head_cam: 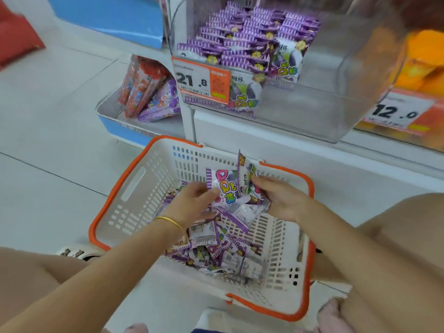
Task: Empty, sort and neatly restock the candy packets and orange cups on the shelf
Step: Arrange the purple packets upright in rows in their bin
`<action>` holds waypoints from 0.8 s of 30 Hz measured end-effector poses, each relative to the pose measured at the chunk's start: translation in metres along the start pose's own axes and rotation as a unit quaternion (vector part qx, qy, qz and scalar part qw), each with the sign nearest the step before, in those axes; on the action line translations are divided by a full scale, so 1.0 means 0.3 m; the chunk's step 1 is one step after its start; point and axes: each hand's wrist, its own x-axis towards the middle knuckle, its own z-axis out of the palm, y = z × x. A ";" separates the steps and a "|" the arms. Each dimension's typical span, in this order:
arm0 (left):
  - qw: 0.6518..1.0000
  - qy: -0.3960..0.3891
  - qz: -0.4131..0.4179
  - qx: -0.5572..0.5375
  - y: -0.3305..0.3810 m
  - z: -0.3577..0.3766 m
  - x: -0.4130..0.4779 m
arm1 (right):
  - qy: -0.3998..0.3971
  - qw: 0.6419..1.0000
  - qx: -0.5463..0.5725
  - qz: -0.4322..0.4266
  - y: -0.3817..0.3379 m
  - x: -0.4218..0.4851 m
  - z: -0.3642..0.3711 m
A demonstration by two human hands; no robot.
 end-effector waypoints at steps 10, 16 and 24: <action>0.982 0.053 0.025 -0.181 0.084 -0.035 -0.055 | 0.105 0.964 -0.206 -0.131 -0.040 -0.104 0.126; 0.970 0.013 0.013 -0.242 0.101 -0.057 -0.069 | 0.141 0.919 -0.277 -0.242 -0.029 -0.121 0.170; 0.992 0.022 0.067 -0.104 0.104 -0.079 -0.044 | 0.112 0.885 -0.361 -0.272 -0.073 -0.126 0.159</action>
